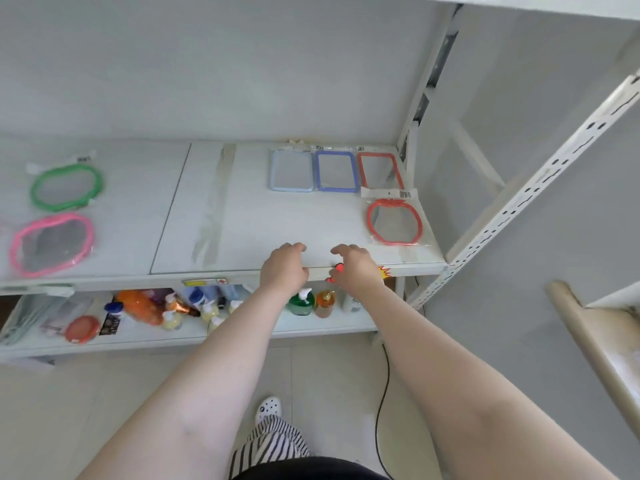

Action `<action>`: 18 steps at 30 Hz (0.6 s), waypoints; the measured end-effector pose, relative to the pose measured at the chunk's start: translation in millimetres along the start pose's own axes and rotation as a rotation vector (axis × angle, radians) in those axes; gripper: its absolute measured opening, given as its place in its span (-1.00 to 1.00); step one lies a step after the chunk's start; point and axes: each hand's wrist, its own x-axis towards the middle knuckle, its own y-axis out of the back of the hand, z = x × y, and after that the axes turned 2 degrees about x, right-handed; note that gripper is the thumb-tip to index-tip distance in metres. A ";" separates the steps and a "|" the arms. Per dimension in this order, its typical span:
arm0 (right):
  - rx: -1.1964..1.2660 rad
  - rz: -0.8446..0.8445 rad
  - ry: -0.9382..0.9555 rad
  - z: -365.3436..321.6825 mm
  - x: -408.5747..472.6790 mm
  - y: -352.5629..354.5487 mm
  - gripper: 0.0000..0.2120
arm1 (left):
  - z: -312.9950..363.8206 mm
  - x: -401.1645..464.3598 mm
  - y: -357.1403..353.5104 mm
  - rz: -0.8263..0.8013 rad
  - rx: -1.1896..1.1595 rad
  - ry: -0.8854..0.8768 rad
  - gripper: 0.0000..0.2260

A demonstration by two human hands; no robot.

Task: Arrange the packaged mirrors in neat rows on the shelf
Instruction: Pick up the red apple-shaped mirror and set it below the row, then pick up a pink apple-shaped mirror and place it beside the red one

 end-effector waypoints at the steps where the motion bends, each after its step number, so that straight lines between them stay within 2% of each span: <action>1: -0.021 -0.004 0.015 -8.2 -4.8 -2.4 -0.55 | -7.9 -6.8 3.8 0.011 0.000 0.003 -0.55; 9: -0.079 -0.017 0.089 -84.8 -19.9 -29.4 -0.54 | -95.1 -48.3 52.4 0.059 -0.045 0.064 -0.54; 18: -0.052 -0.136 0.182 -266.7 -30.1 -143.9 -0.56 | -304.1 -111.1 123.4 0.107 0.022 0.200 -0.58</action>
